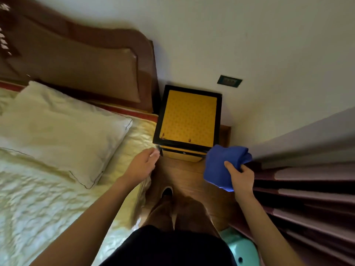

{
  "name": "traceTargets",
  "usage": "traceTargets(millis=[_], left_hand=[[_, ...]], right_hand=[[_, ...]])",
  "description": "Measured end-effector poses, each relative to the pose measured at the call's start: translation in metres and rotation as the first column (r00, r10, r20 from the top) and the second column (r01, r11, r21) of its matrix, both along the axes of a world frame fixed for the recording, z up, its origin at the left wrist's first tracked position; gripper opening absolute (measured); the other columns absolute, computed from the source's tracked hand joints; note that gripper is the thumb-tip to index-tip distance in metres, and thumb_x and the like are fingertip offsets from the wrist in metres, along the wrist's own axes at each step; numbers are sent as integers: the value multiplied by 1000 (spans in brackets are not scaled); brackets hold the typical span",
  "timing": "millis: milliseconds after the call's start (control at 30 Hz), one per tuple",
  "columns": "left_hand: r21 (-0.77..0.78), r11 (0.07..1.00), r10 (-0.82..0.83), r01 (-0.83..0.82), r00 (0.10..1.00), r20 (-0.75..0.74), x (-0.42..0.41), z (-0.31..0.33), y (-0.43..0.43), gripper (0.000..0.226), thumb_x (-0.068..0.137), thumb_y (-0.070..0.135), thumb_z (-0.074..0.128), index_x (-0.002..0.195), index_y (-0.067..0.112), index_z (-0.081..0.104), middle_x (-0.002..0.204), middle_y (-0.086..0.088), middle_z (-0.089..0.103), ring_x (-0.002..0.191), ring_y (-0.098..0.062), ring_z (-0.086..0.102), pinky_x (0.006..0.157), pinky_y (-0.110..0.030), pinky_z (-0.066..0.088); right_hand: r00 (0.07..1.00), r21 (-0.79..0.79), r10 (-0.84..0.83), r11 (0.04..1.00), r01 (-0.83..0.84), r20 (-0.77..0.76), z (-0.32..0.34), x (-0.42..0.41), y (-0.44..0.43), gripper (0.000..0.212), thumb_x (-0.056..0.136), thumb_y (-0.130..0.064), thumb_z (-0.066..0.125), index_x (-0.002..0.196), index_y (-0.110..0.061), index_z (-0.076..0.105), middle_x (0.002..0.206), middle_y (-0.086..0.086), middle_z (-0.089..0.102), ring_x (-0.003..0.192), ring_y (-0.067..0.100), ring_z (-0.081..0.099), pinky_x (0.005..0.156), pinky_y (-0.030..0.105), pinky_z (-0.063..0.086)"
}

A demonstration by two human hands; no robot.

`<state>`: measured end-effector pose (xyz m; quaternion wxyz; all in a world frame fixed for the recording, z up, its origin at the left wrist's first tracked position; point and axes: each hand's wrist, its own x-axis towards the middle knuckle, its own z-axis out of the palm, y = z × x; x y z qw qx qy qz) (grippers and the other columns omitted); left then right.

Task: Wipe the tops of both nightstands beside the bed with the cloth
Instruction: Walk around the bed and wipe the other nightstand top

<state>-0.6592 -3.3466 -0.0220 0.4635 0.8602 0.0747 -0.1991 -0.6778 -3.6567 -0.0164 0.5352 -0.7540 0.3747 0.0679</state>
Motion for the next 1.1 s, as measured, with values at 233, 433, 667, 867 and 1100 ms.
traceTargets(millis=[233,433,667,867,1100], left_hand=[[99,985,145,-143,989,-15,105,-103,7,40,93,38,46,129,22,56,124,6,59,101,-7,55,77,-15,36],[218,966,126,-143,988,91,147,-220,-9,47,96,38,43,140,21,37,129,-8,50,120,-25,44,94,-30,33],[281,906,308,-317,948,78,171,-294,-18,42,94,40,49,120,7,50,109,-10,50,100,-29,51,86,-42,46],[298,918,257,-261,965,53,193,-300,-10,38,98,43,39,115,11,50,96,-8,53,79,-25,53,61,-33,39],[463,827,279,-319,948,156,194,-309,-19,36,98,48,27,109,17,43,61,7,48,46,-16,43,45,-28,27]], right_hand=[[992,44,82,995,-86,91,-86,122,22,10,85,-16,71,83,-15,62,80,-1,65,73,15,61,75,38,50],[983,221,137,962,-161,121,-187,185,39,9,84,-18,72,86,-26,67,91,-8,68,84,12,66,73,32,52],[973,-108,199,971,-211,-114,-255,186,17,49,82,-20,74,123,-3,55,121,17,63,109,36,60,82,35,45],[862,-645,500,634,-427,-80,-252,182,30,85,83,-42,67,150,-13,24,151,14,33,137,32,35,108,46,38],[382,-729,895,102,-677,-229,-300,227,42,61,95,-56,39,150,-32,30,159,-6,26,149,21,13,120,47,17]])
